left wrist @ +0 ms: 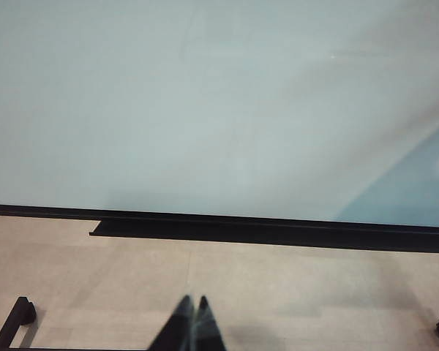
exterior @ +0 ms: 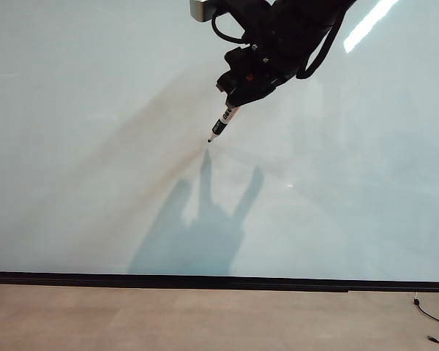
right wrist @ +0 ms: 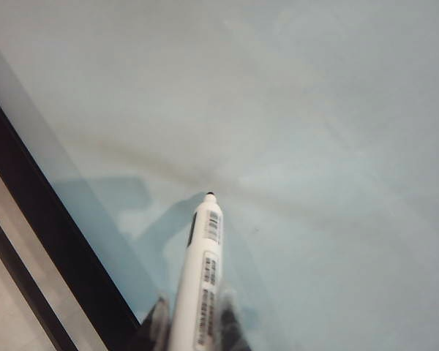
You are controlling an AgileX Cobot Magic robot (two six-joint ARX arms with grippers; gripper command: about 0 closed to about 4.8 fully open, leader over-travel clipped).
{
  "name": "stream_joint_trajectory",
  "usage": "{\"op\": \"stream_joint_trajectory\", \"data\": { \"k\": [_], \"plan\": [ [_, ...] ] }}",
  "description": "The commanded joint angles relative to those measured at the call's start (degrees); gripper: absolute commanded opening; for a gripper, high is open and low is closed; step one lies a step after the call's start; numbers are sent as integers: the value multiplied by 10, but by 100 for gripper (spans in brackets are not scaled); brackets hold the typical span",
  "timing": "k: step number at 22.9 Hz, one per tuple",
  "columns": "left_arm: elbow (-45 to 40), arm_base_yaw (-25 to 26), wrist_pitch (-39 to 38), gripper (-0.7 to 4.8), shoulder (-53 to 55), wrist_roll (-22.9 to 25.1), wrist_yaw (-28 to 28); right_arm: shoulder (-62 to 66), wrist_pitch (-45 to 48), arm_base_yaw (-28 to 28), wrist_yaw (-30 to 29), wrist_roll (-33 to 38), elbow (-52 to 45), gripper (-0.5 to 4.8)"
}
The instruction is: Pick up the pen on the shelf to the right of the whiteboard and write the letter A.
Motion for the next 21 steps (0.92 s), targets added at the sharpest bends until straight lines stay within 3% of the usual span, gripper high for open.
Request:
{"op": "stream_joint_trajectory", "data": {
  "k": [1,21],
  "plan": [
    [1,0,5,-5,0,2,0,7,13,-7,-5,1,8,-6],
    [1,0,5,-4,0,2,0,-26,32,-16,29,5,9,-6]
  ]
}}
